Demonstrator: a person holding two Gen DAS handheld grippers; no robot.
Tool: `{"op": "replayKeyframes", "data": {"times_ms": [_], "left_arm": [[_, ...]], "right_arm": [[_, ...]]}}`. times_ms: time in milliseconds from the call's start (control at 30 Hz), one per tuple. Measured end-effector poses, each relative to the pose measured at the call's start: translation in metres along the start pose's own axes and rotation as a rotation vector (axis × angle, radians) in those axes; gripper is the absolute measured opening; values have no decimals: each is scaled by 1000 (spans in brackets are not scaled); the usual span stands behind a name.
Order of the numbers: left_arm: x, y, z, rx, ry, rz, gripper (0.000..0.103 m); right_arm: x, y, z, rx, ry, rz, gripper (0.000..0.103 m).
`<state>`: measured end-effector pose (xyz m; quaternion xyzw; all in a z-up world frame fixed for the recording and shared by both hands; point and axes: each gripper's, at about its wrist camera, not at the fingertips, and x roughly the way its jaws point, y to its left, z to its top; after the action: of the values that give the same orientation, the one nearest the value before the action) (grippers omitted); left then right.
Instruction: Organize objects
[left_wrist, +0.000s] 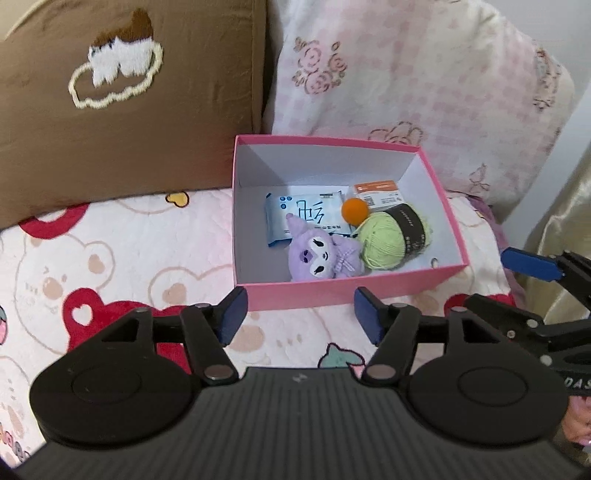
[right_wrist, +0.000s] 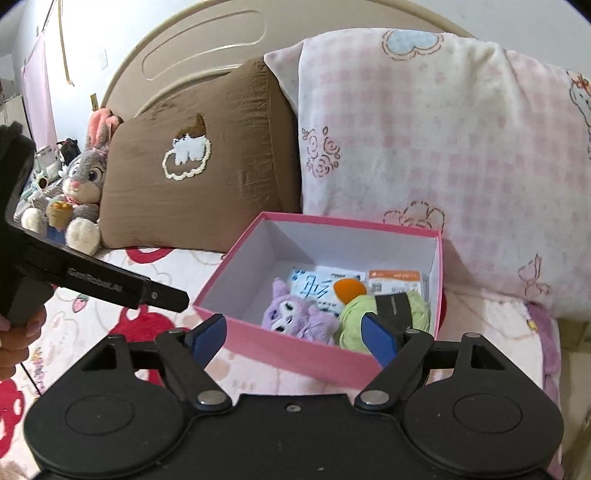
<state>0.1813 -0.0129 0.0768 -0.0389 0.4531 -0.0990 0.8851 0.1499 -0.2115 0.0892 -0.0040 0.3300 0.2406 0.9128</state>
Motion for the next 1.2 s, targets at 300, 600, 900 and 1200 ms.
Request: {"op": "replayKeyframes", "data": {"times_ms": [300, 600, 900, 1200], "left_arm": [[-39, 0, -19, 6, -35, 26, 74], [-50, -3, -31, 37, -33, 50, 78], [-55, -11, -48, 47, -16, 26, 81], [-57, -14, -61, 19, -32, 111, 98]], "right_arm": [[-25, 13, -14, 8, 7, 2, 90], [-37, 28, -24, 0, 25, 5, 92], [-40, 27, -37, 41, 29, -4, 94], [-37, 33, -46, 38, 42, -42, 95]]}}
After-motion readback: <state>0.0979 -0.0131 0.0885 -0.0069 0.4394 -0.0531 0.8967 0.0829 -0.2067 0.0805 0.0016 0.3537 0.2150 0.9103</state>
